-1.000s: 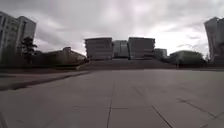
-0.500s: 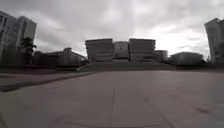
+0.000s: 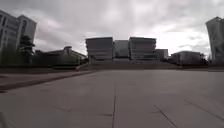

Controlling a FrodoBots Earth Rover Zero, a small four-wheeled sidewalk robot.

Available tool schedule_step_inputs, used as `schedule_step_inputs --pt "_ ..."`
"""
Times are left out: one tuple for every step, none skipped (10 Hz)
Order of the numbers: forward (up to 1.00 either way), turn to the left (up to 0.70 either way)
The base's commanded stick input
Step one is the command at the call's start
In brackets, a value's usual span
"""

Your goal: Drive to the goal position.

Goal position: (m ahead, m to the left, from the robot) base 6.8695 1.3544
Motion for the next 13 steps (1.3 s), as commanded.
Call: schedule_step_inputs --pt "1.00 -0.40" --pt "1.00 -0.36" --pt "1.00 -0.24" --pt "1.00 -0.13" --pt "1.00 -0.04" --pt "1.00 0.00" --pt "1.00 0.03" --pt "1.00 0.11" --pt "1.00 -0.17" --pt "1.00 -0.34" --pt "1.00 -0.07" --pt "1.00 0.00" --pt "1.00 0.00"
